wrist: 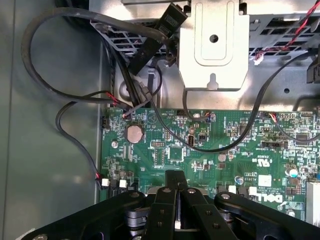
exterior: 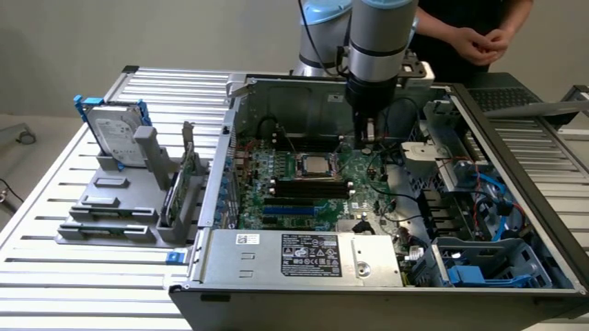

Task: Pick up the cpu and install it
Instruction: 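Close the cpu cover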

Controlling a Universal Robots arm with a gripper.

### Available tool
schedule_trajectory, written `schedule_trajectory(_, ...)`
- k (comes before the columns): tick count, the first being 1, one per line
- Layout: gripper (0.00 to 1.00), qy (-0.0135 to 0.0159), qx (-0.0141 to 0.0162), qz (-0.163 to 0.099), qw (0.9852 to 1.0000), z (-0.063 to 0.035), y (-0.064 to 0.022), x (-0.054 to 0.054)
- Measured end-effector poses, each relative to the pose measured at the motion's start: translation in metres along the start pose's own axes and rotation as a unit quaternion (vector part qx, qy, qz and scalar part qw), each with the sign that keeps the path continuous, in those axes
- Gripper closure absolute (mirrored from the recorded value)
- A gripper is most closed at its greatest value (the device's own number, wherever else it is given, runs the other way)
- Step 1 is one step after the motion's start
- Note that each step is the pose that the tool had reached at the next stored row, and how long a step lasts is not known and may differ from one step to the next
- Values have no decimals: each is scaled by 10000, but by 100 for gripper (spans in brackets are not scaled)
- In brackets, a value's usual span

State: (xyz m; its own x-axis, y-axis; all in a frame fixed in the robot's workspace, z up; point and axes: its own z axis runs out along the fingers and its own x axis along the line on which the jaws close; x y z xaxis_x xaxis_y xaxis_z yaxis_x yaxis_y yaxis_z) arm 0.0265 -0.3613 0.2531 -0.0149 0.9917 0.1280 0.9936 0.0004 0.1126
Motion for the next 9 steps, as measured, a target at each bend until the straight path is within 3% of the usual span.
schedule_trajectory(9,89,0,183,23,9998,-14,-67,2)
